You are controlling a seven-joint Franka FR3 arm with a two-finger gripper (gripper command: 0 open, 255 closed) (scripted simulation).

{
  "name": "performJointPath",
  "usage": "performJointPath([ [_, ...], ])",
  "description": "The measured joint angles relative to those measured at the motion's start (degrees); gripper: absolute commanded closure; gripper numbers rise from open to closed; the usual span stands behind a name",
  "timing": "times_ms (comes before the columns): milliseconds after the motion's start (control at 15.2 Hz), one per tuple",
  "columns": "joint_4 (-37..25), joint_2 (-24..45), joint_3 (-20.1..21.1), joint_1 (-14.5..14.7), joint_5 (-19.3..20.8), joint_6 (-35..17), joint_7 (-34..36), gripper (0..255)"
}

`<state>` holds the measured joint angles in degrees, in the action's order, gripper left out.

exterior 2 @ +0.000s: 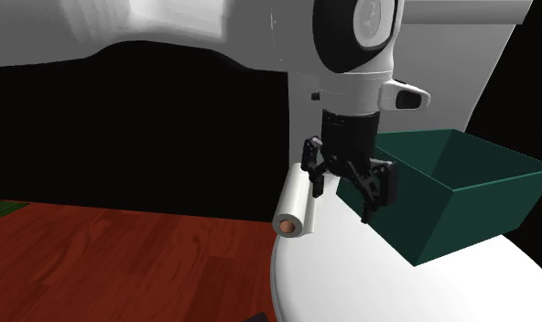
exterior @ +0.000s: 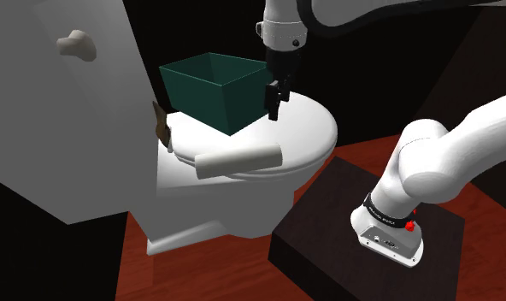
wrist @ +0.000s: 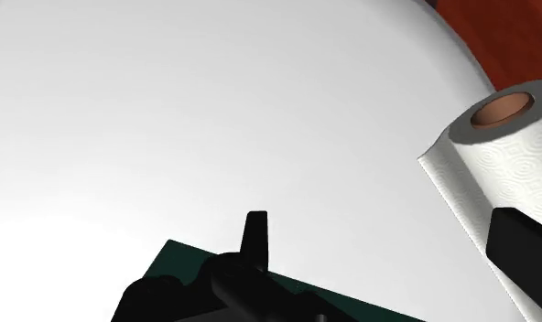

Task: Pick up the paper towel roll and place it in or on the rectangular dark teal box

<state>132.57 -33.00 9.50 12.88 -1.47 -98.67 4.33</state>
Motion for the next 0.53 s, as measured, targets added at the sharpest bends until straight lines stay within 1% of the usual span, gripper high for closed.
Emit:
performJointPath([
  [528,-3.8,7.8,8.7,5.7,2.7,-6.3,-1.8,0],
])
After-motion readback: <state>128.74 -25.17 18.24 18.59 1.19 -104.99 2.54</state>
